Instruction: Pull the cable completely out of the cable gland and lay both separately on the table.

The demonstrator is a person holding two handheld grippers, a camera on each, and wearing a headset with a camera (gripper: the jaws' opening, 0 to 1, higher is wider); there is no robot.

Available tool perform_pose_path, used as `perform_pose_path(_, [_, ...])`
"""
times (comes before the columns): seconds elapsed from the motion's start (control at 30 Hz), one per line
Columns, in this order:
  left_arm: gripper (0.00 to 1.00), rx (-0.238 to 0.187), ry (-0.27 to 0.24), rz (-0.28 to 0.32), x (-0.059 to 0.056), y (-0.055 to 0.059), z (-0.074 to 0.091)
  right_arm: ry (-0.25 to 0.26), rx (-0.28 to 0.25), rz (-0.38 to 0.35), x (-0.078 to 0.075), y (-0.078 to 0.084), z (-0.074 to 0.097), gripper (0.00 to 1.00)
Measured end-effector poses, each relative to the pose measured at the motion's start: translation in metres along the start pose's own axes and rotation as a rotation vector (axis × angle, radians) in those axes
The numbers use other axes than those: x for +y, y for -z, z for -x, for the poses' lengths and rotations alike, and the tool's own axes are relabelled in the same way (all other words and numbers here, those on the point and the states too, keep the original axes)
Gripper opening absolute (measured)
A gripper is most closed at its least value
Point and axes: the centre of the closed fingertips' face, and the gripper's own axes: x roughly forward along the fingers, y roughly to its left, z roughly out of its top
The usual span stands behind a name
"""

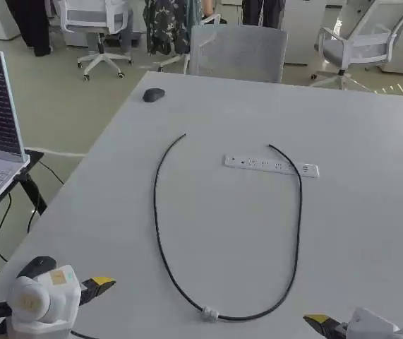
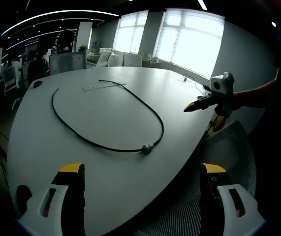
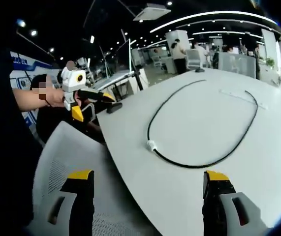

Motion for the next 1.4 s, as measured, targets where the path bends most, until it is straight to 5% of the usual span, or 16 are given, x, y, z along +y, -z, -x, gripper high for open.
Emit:
perform_pose_path(0.47, [0.97, -0.024, -0.01, -0.011, 0.004, -0.004, 0.004, -0.007, -0.007, 0.008, 0.004, -0.001, 0.001, 0.89])
perform_pose_path(0.57, [0.98, -0.024, -0.002, -0.025, 0.003, -0.006, 0.004, -0.002, -0.048, -0.02, 0.003, -0.009, 0.004, 0.89])
perform_pose_path(0.73, [0.99, -0.039, -0.007, -0.012, 0.006, -0.011, 0.006, 0.012, -0.019, 0.014, 0.001, -0.008, 0.003, 0.89])
perform_pose_path(1.4, [0.97, -0.007, 0.01, -0.002, 0.011, 0.015, 0.001, 0.002, 0.08, 0.138, -0.01, -0.022, -0.042, 0.77])
